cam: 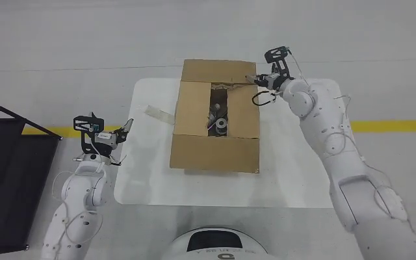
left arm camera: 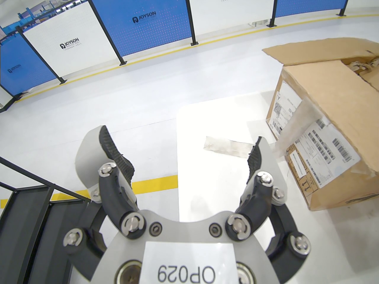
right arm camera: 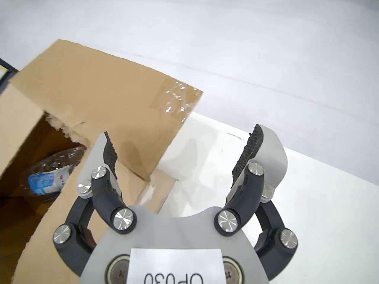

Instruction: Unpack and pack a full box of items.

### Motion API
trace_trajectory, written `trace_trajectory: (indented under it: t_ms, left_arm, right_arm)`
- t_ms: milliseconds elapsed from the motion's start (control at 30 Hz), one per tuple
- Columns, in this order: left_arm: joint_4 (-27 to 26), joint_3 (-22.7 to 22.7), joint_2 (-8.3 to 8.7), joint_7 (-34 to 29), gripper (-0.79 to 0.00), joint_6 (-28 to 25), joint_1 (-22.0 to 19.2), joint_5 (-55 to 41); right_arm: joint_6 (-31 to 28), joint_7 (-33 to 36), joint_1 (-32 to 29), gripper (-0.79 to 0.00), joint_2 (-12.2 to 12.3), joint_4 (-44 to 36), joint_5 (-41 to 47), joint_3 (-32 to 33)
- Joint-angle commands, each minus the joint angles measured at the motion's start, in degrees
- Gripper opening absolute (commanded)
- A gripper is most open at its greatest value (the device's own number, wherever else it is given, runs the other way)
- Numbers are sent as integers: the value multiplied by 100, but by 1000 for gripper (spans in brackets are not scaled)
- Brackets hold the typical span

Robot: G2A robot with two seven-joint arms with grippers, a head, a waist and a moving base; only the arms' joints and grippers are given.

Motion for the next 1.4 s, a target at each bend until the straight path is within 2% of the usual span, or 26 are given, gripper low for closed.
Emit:
trace_trajectory:
  t_ms: [0,133,533,600,700,900,967,1100,1367]
  left_arm:
    - [0,0,0,0,0,0,0,0]
    - [0,0,0,0,0,0,0,0]
    - [0,0,0,0,0,0,0,0]
    - [0,0,0,0,0,0,0,0]
    - [0,0,0,0,0,0,0,0]
    - [0,0,0,0,0,0,0,0]
    - [0,0,0,0,0,0,0,0]
    - [0,0,0,0,0,0,0,0]
    - [0,0,0,0,0,0,0,0]
  right_arm:
    - [-665,50,-384,0,138,-412,240,365]
    - [-2142,449,-1115,0,405,-1122,752,1016]
    - [-2287,519,-1209,0,446,-1256,679,1092]
    - [-2619,479,-1266,0,432,-1223,1154,1036]
    - [-3280,873,-1165,0,432,-1163,1922,851]
    - [-3317,2280,-751,0,446,-1215,3748,41]
    - [-3159,2719,-426,0,380,-897,4108,-333]
    - [-2636,3436,281,0,89,-117,4902,-1274]
    - [-2268,3804,1146,0,-609,1393,5710,-2574]
